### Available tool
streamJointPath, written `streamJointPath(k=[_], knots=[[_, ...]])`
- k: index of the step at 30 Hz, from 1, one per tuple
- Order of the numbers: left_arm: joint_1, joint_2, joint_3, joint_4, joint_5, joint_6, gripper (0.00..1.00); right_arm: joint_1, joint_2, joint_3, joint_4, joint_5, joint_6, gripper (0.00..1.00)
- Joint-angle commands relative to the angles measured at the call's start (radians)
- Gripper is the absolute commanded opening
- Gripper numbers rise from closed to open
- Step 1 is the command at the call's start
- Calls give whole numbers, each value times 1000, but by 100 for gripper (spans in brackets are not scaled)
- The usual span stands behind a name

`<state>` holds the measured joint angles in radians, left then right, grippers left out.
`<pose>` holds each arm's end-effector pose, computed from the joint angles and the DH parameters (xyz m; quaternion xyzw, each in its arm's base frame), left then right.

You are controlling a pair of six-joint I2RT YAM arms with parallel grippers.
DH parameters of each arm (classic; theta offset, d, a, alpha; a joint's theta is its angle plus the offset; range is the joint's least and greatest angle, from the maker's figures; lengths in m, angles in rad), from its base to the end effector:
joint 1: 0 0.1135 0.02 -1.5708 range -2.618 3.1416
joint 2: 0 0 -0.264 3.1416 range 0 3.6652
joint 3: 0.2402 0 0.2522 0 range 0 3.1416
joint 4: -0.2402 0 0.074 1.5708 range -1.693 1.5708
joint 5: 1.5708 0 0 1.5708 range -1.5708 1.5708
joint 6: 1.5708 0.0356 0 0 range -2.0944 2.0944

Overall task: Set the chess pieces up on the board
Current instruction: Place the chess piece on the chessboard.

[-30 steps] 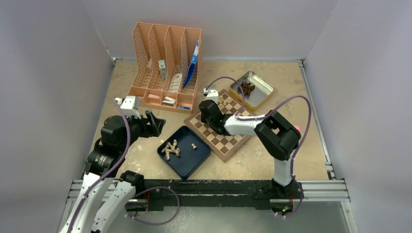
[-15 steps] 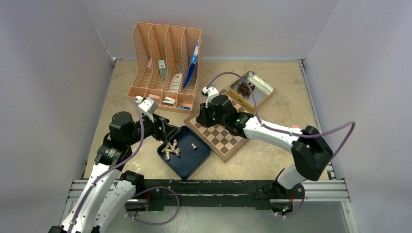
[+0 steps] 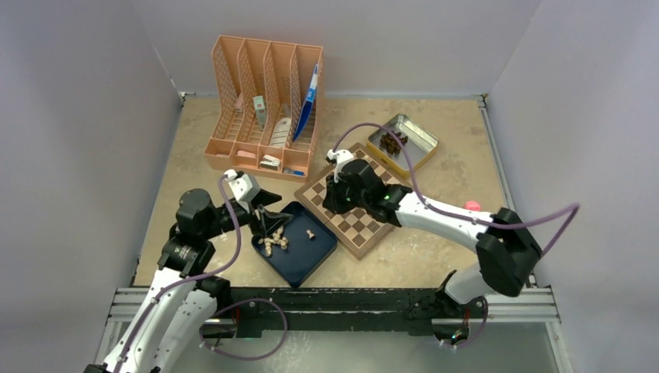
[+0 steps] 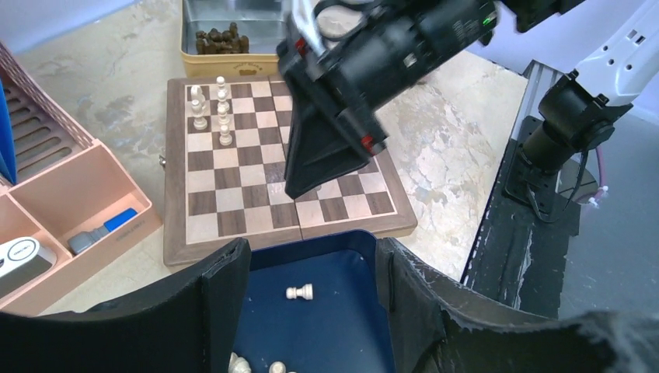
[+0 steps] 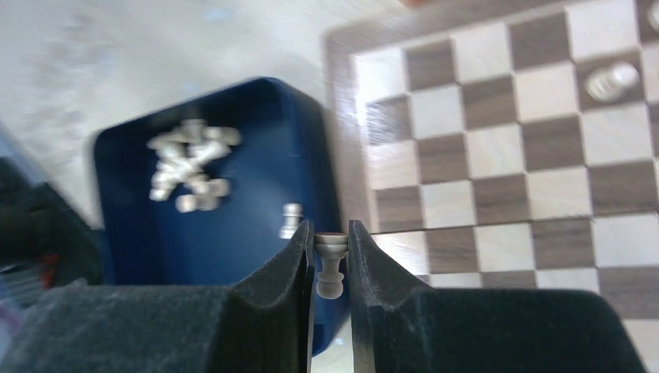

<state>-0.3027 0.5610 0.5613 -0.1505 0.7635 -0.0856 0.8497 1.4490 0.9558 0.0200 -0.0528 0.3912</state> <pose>0.1263 -0.0652 0.2991 0.3177 0.6731 -0.3939 0.5393 0.2162 0.2488 0.2625 -0.2072 0.8274 0.3215 0.4112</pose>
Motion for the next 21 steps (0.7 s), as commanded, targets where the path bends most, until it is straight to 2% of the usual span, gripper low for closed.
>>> streamJointPath(k=[1, 9, 14, 21], knots=[[-3, -30, -33, 41, -28, 14, 60, -3, 98, 54, -123, 208, 25, 18], [-3, -32, -38, 21, -23, 26, 60, -4, 177, 21, -13, 417, 8, 21], [-3, -53, -44, 20, -50, 20, 60, -4, 211, -10, 55, 436, 3, 25], [-2, -79, -42, 6, -83, 27, 60, -4, 222, -45, 68, 451, 8, 28]])
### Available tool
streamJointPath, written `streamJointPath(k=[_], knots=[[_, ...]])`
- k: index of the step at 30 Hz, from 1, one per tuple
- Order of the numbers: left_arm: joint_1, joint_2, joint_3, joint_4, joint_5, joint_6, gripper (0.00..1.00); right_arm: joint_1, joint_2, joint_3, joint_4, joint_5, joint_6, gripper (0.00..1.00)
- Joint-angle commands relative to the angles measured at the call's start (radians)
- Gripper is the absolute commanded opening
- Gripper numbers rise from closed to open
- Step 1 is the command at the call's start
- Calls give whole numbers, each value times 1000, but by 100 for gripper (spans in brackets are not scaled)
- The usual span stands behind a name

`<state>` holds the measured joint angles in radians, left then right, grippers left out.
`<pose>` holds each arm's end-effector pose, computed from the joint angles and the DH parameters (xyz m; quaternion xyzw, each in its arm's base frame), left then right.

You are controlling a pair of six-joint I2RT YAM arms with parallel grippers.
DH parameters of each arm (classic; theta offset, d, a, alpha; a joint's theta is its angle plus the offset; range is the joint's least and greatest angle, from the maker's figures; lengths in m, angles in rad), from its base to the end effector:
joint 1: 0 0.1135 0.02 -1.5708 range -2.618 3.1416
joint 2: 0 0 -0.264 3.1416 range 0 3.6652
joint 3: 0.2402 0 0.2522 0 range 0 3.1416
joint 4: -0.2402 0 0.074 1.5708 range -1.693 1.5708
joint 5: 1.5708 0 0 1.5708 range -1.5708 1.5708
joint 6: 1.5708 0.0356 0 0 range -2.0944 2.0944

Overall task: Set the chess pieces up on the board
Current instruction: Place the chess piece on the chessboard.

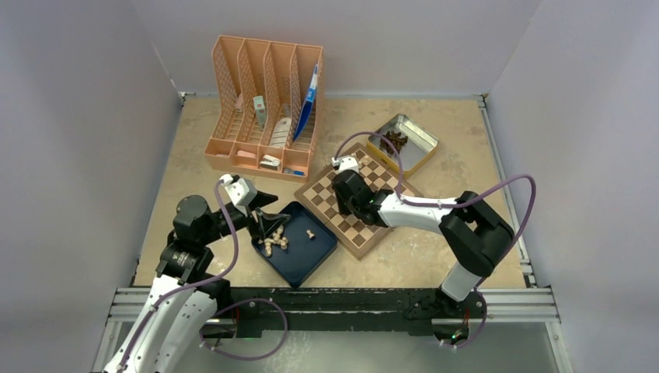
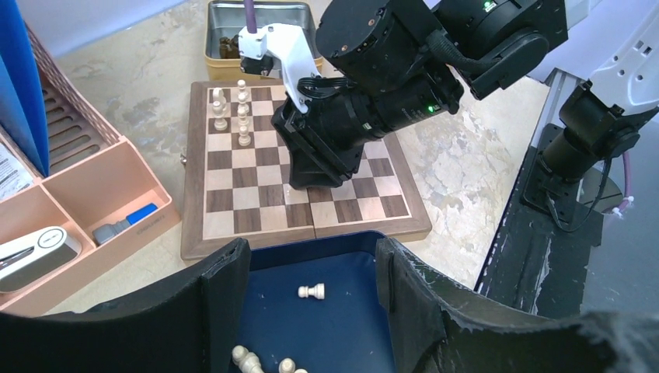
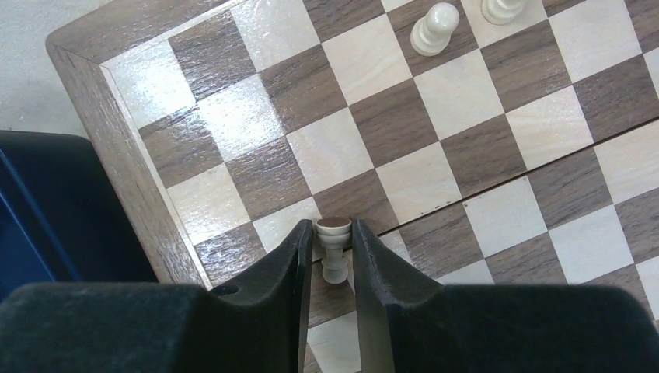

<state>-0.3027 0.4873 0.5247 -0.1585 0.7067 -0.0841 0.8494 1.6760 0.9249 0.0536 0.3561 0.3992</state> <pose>0.1168 -0.0607 0.2940 0.3047 0.6731 -0.3738 0.5607 0.2405 0.2546 0.1838 -0.1260 0.8861 0.1131 0.4315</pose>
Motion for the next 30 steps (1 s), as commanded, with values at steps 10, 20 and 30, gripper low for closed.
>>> streamJointPath(k=[10, 20, 30], knots=[[-3, -3, 2, 2, -30, 29, 60, -3, -52, -6, -35, 42, 85, 36], [-3, -5, 3, -12, -26, 29, 60, -3, -59, 1, -78, 55, 104, 33], [-3, 13, 5, -8, -5, 30, 60, -3, -48, -28, -91, 70, 130, 28]])
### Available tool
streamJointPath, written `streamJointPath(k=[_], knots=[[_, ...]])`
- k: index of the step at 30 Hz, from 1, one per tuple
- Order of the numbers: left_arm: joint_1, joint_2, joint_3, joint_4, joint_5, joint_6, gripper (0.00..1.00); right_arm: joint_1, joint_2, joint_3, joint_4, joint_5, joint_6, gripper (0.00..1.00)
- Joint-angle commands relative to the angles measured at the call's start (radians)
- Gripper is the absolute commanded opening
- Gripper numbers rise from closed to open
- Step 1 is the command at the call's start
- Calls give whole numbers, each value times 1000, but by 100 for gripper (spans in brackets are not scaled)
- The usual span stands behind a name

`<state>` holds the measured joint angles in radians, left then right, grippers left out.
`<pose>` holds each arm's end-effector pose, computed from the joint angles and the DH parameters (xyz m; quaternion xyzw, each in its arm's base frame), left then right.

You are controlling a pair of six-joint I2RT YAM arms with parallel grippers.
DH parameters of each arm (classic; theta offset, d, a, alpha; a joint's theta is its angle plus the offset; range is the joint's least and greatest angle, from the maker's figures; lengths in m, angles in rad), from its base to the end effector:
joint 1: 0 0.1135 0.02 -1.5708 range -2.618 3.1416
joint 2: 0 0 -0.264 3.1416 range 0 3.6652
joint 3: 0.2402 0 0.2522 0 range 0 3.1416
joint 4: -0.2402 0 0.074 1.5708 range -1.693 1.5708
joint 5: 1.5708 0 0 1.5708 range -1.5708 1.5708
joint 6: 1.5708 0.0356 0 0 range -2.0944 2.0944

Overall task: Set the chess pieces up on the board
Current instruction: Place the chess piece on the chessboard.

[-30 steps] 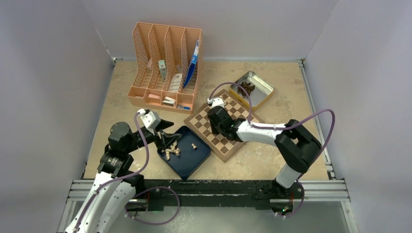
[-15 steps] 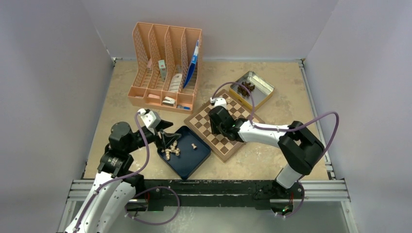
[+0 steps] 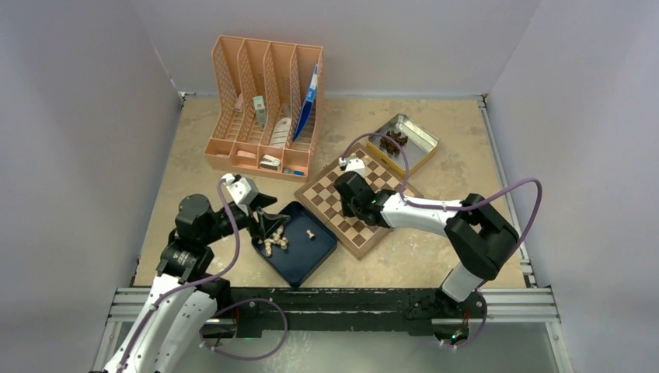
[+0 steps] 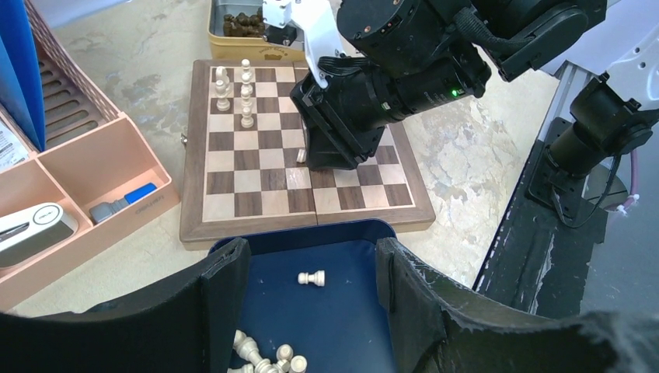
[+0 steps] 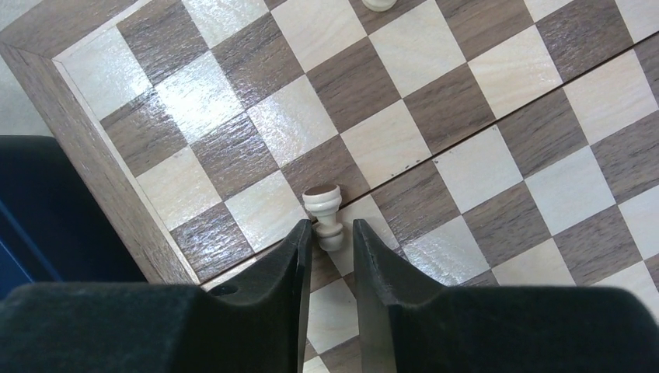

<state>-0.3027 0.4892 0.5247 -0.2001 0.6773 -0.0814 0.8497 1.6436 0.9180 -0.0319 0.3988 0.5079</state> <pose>0.1174 -0.0601 0.2895 0.2929 0.6914 -0.3652 0.5503 0.2348 0.2461 0.1857 -0.0759 0.9005 0.1018 0.4160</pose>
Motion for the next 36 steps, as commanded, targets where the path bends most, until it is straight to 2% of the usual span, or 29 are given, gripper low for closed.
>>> streamJointPath(k=[1, 10, 14, 17, 23, 27, 36], knots=[[-3, 13, 6, 34, 24, 27, 60, -2, -16, -23, -4, 22, 21, 27], [-3, -7, 11, 38, -2, 34, 60, 1, -58, -14, -20, 1, -6, 16], [-3, 25, 76, 47, 111, 93, 56, 1, -155, 8, -27, -67, -59, 15], [-3, 65, 128, 24, 139, 197, 55, 2, -244, 27, -15, -191, -121, 15], [-3, 139, 130, 59, 396, 391, 57, 2, -352, 41, 20, -545, -221, 15], [-4, 180, 133, -7, 484, 627, 57, 2, -423, 3, 75, -744, -223, 15], [-10, 266, 161, -19, 636, 868, 56, 2, -439, -35, 127, -1011, -230, 14]])
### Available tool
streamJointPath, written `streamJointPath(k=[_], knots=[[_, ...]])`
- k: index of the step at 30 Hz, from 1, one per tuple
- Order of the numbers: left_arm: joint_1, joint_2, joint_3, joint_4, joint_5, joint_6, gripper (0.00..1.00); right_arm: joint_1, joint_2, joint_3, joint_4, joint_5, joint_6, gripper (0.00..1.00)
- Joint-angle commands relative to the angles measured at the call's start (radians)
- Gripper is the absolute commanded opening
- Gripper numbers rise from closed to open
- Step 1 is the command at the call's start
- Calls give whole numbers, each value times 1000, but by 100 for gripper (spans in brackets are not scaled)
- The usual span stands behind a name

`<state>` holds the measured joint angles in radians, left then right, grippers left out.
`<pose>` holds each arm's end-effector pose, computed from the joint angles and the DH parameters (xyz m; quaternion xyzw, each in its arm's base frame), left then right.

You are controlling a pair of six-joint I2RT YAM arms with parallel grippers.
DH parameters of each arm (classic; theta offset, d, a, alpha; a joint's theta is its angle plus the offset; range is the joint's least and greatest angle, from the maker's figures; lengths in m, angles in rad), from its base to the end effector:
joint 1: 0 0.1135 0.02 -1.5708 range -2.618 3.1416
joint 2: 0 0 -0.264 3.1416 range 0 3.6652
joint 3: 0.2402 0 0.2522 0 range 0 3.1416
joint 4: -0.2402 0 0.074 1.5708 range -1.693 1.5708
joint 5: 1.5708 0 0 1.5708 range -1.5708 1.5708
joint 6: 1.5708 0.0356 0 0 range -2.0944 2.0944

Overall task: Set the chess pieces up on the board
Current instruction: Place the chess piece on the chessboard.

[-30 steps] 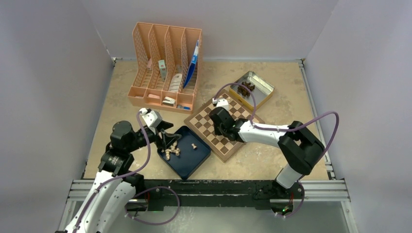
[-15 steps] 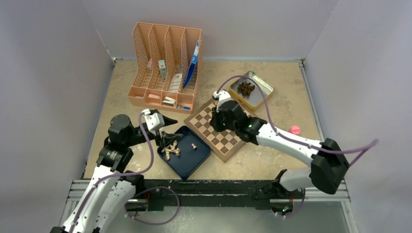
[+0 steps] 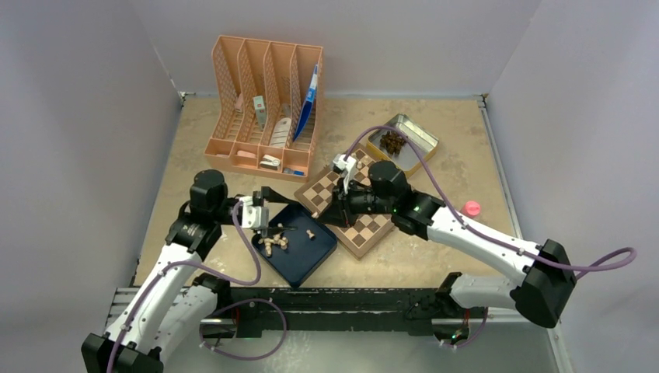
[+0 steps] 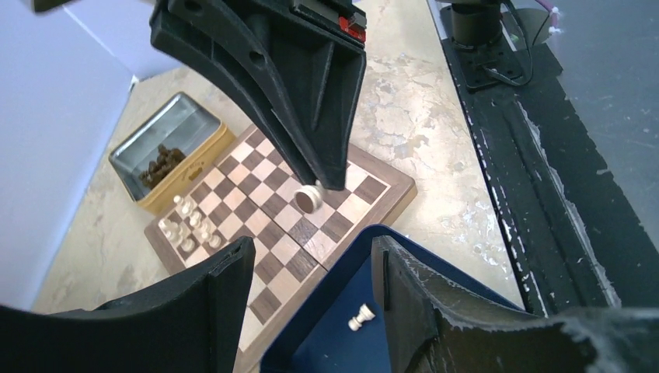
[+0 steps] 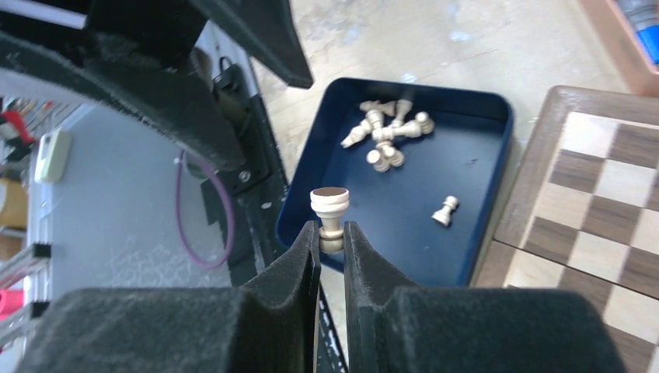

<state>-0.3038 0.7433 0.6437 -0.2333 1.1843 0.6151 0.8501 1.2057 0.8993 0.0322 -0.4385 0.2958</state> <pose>0.1409 -0.0787 0.2989 0.5899 0.4621 -0.3745 0.5461 0.1732 0.2201 0.3147 -0.3392 0.7124 0.4652 0.4013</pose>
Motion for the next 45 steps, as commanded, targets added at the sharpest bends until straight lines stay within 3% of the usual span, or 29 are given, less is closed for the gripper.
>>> streamJointPath(k=[1, 9, 13, 22, 42, 45], knots=[[-9, 15, 38, 12, 140, 186, 56, 1, 3, -23, 81, -189, -10, 14], [-12, 50, 26, -52, 218, 257, 56, 2, 37, -36, 189, -261, 39, 14], [-14, 73, 33, -48, 205, 256, 54, 2, 40, -11, 151, -217, 18, 16], [-18, 127, 51, -8, 324, 249, 48, 3, 48, 43, 115, -268, 7, 16], [-20, 176, 74, -84, 354, 295, 48, 18, 100, 77, 147, -320, 45, 15], [-20, 180, 82, -86, 370, 295, 44, 21, 104, 82, 148, -326, 49, 14]])
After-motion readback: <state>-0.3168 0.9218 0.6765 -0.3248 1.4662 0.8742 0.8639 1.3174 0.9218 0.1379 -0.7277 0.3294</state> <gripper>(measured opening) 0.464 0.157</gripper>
